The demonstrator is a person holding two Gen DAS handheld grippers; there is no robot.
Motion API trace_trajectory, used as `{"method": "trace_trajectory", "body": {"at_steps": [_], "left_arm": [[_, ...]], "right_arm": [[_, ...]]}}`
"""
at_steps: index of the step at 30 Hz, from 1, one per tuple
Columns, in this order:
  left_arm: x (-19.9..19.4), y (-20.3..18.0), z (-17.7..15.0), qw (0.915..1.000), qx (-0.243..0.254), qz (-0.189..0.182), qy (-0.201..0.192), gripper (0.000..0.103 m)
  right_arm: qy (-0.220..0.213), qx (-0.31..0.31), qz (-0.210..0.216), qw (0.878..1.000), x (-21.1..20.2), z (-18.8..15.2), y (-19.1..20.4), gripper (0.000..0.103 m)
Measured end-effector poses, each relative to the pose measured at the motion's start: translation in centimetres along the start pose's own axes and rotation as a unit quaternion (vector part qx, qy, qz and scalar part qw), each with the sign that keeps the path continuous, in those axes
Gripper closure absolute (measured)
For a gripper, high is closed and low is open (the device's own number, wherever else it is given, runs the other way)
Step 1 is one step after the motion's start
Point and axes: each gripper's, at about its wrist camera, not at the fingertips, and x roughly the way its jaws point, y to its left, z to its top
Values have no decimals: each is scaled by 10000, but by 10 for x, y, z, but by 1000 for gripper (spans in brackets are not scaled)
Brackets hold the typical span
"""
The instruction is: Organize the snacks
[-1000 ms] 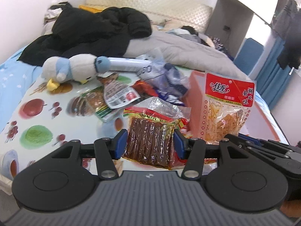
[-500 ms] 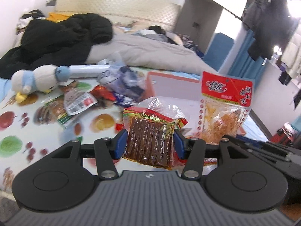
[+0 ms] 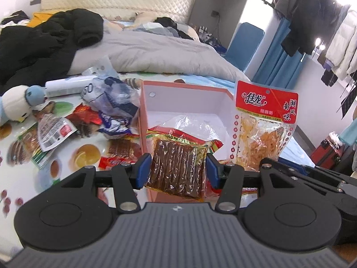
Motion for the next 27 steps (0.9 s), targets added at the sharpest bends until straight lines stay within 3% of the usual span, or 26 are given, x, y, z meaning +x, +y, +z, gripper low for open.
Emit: {"method": "trace_trajectory", "body": {"at_steps": [8, 17, 27], "left_arm": [[73, -19, 39, 9995, 160, -78, 264, 45], [157, -35, 60, 9973, 344, -109, 639, 45], [194, -32, 70, 9957, 380, -156, 826, 44]], "right_arm": [[144, 154, -91, 9997, 49, 21, -38, 85], [474, 328, -145, 9982, 109, 24, -71, 84], [851, 614, -71, 9945, 155, 19, -88, 83]]}}
